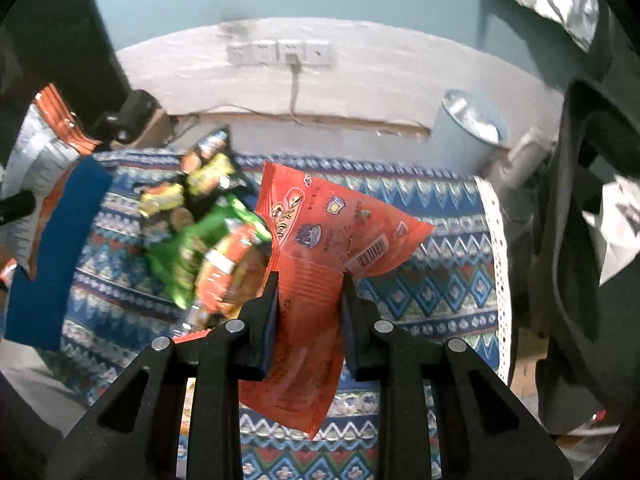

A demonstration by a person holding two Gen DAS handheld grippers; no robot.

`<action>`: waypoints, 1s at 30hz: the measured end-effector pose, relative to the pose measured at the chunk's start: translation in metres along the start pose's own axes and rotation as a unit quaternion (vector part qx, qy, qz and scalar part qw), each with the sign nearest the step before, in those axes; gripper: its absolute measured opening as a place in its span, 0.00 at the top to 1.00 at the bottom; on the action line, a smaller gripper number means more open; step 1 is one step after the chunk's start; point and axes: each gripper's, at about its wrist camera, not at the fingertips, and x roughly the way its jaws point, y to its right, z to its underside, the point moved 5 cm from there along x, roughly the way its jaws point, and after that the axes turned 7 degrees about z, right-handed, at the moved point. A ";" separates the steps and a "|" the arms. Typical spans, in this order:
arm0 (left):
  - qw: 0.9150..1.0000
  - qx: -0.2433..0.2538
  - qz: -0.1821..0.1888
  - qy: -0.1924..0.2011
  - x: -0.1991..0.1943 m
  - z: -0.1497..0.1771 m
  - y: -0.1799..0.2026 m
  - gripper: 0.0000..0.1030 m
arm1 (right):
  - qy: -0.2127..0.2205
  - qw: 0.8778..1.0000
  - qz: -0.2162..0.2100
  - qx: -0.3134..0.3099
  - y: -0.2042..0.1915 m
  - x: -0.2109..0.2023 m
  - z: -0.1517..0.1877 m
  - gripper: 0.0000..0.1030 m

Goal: Organize snacks
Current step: 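Lift both bags and carry them toward the cardboard box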

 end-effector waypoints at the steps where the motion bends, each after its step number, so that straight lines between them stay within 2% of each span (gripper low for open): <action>1: 1.000 -0.002 -0.004 0.003 -0.004 0.001 -0.003 0.66 | 0.005 1.000 -0.003 -0.003 -0.004 -0.004 -0.003 0.76; 12: 0.999 -0.018 -0.024 0.020 -0.034 0.018 -0.030 0.66 | 0.053 0.997 -0.036 -0.049 -0.061 -0.045 -0.033 0.76; 30: 0.995 -0.062 -0.061 0.046 -0.073 0.048 -0.097 0.66 | 0.073 0.986 -0.091 -0.117 -0.174 -0.066 -0.062 0.76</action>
